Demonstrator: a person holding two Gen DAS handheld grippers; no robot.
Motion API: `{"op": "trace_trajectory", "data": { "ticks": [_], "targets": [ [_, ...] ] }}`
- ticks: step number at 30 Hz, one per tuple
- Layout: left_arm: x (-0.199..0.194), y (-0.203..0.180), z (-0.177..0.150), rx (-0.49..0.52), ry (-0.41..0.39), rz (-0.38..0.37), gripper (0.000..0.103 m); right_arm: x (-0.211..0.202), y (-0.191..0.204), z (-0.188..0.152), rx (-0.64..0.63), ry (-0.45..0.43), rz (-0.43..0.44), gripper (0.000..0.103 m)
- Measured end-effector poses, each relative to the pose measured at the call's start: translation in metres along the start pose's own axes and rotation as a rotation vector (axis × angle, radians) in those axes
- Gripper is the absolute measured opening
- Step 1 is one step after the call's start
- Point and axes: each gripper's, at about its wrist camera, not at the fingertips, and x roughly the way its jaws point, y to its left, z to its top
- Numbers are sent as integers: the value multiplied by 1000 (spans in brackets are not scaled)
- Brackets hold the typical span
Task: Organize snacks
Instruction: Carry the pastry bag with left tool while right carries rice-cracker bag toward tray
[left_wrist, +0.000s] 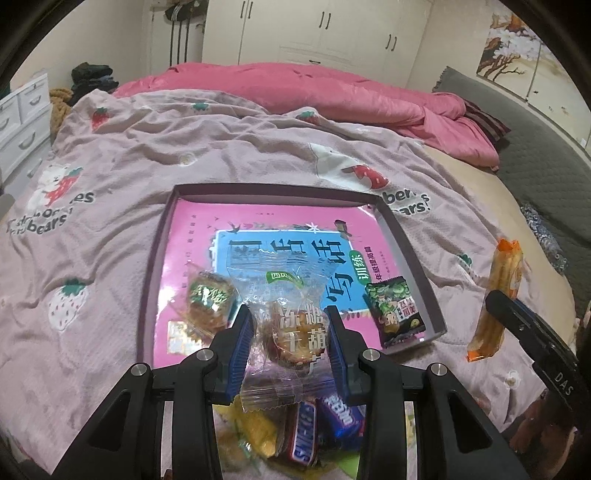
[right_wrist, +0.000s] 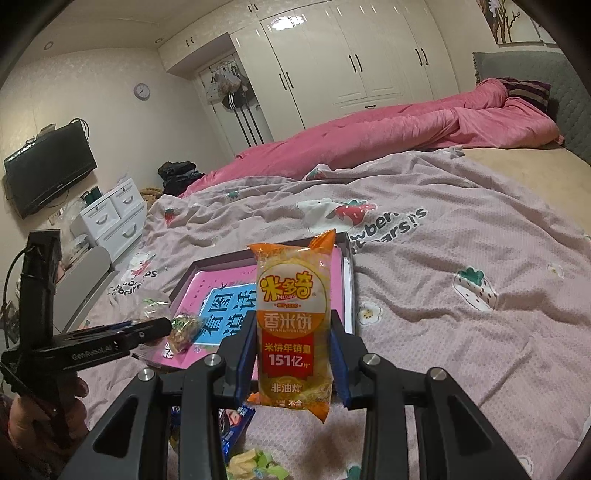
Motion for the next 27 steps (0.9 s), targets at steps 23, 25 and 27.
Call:
{"op": "trace_trajectory", "data": {
  "ticks": [23,25,27],
  "targets": [
    [68,-11,17,2,86,49,39,39,-11,16,14,25,24,36],
    [70,-15,14,17,91,55,39,44,-12,17,22,39,30,36],
    [74,-18,13,20,101,48,39,52,-14,16,28,64,32,36]
  ]
}}
